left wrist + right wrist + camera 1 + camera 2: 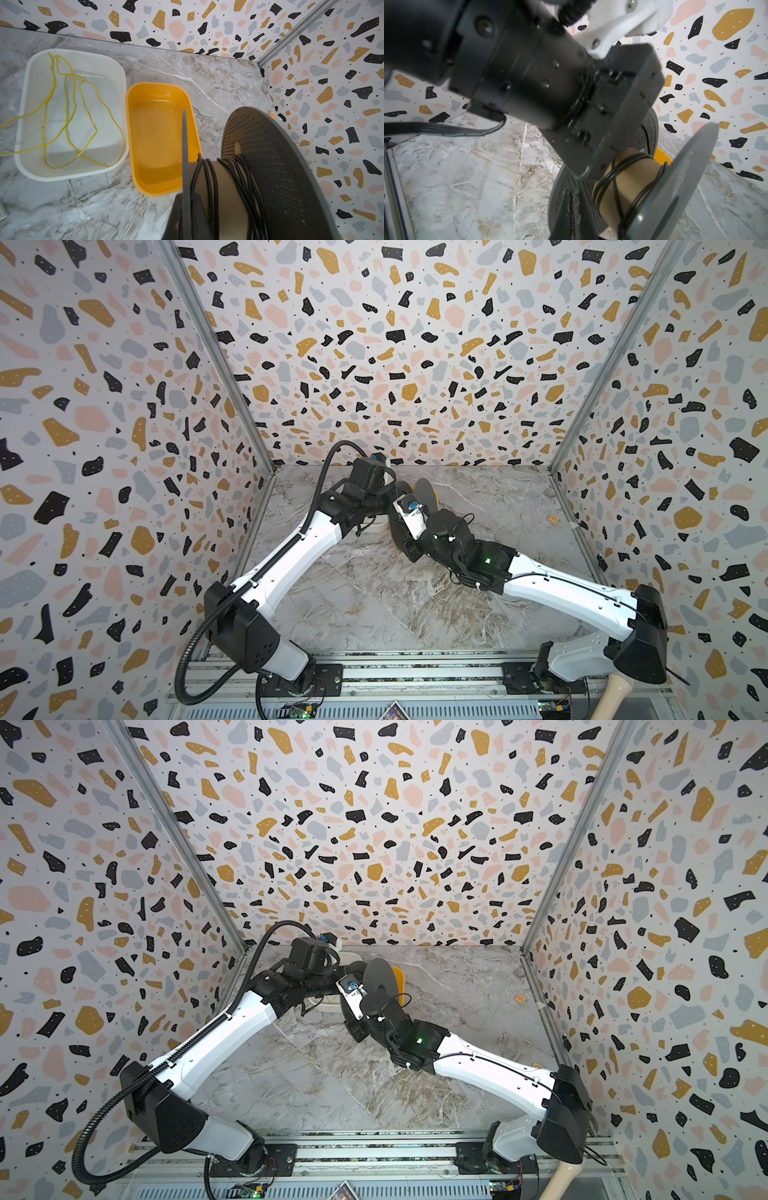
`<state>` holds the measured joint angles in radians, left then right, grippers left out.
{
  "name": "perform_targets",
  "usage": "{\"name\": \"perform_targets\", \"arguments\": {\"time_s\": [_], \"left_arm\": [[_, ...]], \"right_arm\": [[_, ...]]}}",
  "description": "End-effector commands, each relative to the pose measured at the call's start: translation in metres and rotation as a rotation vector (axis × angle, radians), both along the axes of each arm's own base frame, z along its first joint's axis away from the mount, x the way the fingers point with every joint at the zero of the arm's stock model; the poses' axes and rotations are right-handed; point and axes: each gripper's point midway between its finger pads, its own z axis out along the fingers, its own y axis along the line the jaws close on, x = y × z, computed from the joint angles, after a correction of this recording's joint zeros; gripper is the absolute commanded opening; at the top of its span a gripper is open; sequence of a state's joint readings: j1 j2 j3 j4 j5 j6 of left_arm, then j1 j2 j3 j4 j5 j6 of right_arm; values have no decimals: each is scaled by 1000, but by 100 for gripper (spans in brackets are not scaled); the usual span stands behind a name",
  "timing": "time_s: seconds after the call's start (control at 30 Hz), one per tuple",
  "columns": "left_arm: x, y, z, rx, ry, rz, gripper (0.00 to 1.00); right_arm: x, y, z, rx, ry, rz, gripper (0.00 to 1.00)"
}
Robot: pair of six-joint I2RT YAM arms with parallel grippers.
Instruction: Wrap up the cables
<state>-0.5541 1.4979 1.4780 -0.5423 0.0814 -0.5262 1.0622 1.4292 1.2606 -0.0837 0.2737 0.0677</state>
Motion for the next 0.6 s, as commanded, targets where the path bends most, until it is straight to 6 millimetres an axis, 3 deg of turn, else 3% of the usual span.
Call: {"name": "perform_targets", "arguments": {"time_s": [0.0,0.27,0.57], "left_arm": [[-3,-4,45,-51,-121,-38,0],[-20,-23,52,-152,-82,-171,0],[-25,-42,41,-222,-24,-253,0]], "right_arm": [[4,4,33,13,-86,-1,0],[21,-12,10,-158,-186,-89,0],[26,-31,6,-324,-298,-121,0]]}}
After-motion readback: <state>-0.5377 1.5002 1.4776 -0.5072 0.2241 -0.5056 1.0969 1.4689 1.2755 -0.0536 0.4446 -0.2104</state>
